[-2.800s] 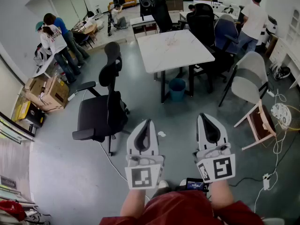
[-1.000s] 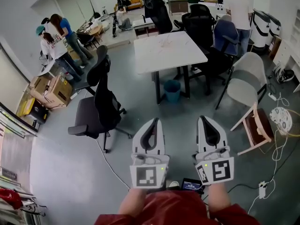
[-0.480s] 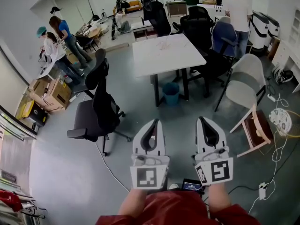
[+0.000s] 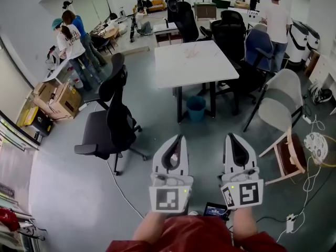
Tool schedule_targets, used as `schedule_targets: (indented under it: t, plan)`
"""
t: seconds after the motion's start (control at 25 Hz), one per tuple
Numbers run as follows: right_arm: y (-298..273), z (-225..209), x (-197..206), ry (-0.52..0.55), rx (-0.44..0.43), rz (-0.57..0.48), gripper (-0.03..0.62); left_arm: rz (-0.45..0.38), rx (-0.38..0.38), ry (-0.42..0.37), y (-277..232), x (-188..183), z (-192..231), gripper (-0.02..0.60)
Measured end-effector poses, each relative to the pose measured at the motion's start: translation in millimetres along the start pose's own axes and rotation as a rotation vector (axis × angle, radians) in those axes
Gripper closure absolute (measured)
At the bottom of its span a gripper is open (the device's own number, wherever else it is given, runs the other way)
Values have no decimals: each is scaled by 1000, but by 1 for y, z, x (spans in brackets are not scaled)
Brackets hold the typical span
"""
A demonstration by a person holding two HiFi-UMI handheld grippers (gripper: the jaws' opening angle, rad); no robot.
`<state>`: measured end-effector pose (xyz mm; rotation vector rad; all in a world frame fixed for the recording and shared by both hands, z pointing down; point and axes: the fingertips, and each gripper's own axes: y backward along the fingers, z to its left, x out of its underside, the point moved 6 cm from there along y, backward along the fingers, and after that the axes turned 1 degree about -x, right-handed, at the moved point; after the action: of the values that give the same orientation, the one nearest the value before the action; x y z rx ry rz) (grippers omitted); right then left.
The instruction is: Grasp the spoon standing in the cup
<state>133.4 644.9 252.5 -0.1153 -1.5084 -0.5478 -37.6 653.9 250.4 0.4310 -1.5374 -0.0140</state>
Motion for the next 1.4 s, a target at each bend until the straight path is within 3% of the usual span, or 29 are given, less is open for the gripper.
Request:
schedule_targets:
  t: [0.88,1.4]
  plan:
    - [-263,4,77,3,-48,89,582,64,-89,37,-186,74,177,574]
    - [-357,-9,116,-14,-10,137,582,115,-83,40,-264,111,234,574]
